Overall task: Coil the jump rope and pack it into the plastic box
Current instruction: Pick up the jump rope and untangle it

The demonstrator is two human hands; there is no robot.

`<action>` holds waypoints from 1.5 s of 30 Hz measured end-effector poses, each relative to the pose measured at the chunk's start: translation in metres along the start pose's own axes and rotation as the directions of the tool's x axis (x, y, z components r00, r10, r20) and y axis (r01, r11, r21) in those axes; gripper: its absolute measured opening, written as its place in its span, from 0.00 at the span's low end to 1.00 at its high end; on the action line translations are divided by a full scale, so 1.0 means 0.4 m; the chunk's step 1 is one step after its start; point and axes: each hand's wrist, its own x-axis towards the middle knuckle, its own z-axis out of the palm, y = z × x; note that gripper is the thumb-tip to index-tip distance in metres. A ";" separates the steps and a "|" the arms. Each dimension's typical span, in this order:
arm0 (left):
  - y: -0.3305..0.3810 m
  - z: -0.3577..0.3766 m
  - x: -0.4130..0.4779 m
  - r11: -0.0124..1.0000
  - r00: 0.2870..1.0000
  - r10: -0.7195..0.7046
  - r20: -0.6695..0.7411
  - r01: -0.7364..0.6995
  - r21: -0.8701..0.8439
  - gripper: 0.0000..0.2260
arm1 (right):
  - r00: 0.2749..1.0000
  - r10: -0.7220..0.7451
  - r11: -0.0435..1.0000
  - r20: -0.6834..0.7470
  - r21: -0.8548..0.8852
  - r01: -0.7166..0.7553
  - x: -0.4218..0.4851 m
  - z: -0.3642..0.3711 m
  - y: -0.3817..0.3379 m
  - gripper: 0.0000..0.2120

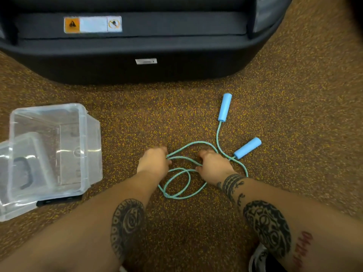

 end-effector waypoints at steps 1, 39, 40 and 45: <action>0.003 -0.023 -0.005 1.000 1.000 -0.011 0.017 0.012 -0.029 0.11 | 1.000 0.003 1.000 0.018 0.006 -0.003 -0.004 -0.013 -0.002 0.24; 0.303 -0.739 -0.497 0.619 0.882 0.233 -0.409 -0.459 -0.637 0.06 | 0.739 -0.170 0.634 -0.652 0.502 0.589 -0.529 -0.659 -0.139 0.10; 0.307 -0.730 -0.499 0.635 0.877 0.230 -0.422 -0.464 -0.617 0.07 | 0.734 -0.168 0.646 -0.658 0.489 0.586 -0.534 -0.670 -0.143 0.11; 0.272 -0.684 -0.513 0.631 0.915 0.198 -0.350 -0.393 -0.669 0.04 | 0.770 -0.157 0.605 -0.618 0.556 0.570 -0.541 -0.678 -0.171 0.09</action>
